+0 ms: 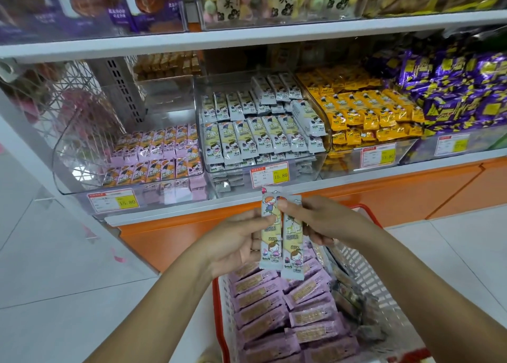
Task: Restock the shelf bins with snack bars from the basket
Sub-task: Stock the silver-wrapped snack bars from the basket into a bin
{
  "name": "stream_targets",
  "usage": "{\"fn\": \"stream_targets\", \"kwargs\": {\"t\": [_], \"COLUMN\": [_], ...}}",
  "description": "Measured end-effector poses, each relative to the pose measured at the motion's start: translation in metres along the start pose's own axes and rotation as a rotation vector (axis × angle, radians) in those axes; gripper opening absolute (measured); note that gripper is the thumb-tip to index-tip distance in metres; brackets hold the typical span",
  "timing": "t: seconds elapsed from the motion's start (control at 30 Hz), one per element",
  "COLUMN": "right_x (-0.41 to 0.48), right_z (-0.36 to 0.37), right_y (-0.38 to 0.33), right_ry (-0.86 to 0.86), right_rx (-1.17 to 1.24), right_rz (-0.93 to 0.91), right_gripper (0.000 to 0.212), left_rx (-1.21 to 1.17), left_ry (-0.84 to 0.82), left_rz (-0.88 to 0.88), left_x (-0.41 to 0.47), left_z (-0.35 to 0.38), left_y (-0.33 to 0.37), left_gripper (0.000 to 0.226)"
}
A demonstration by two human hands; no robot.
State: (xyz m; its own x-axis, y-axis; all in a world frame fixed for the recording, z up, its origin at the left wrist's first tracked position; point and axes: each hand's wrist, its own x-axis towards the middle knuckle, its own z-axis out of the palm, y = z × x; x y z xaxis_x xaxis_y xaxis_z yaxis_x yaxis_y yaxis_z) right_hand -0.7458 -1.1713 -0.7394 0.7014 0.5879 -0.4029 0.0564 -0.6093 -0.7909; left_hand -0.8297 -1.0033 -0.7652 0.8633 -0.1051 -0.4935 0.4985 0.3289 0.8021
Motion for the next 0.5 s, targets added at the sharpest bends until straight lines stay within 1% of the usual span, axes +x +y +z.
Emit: {"fn": "stream_targets", "kwargs": {"t": [0.07,0.13,0.23,0.27,0.3,0.37,0.4,0.43,0.5], "right_x": [0.002,0.004,0.008,0.009,0.01,0.012,0.012,0.012,0.01], "right_z": [0.001,-0.001,-0.004,-0.005,-0.006,-0.008,-0.009,-0.01,-0.006], "right_y": [-0.005,-0.008,-0.011,-0.014,-0.018,-0.028,-0.033,-0.037,-0.043], "right_ry": [0.019,0.029,0.023,0.018,0.027,0.101,0.163,0.224,0.281], "right_rx": [-0.017,0.031,0.105,0.112,0.123,0.164,0.168,0.158,0.097], "right_rz": [-0.018,-0.037,-0.054,-0.071,-0.094,-0.145,-0.171,-0.2,-0.279], "right_gripper": [0.056,0.055,0.065,0.066,0.059,0.037,0.031,0.03,0.035], "left_rx": [-0.02,-0.016,0.037,0.062,0.076,0.053,0.014,-0.037,-0.12], "left_ry": [-0.03,-0.046,-0.053,-0.043,-0.02,0.057,0.1,0.144,0.215], "left_rz": [0.009,0.021,0.036,0.041,0.044,0.077,0.105,0.144,0.235], "left_x": [0.0,0.0,0.001,0.0,0.002,0.003,0.004,0.004,0.003], "left_z": [-0.001,-0.003,-0.006,-0.005,-0.005,-0.002,-0.002,-0.003,-0.003], "left_y": [0.002,0.004,0.008,0.009,0.009,0.014,0.019,0.025,0.04], "left_gripper": [0.047,0.044,0.045,0.048,0.053,0.064,0.062,0.054,0.036]}}
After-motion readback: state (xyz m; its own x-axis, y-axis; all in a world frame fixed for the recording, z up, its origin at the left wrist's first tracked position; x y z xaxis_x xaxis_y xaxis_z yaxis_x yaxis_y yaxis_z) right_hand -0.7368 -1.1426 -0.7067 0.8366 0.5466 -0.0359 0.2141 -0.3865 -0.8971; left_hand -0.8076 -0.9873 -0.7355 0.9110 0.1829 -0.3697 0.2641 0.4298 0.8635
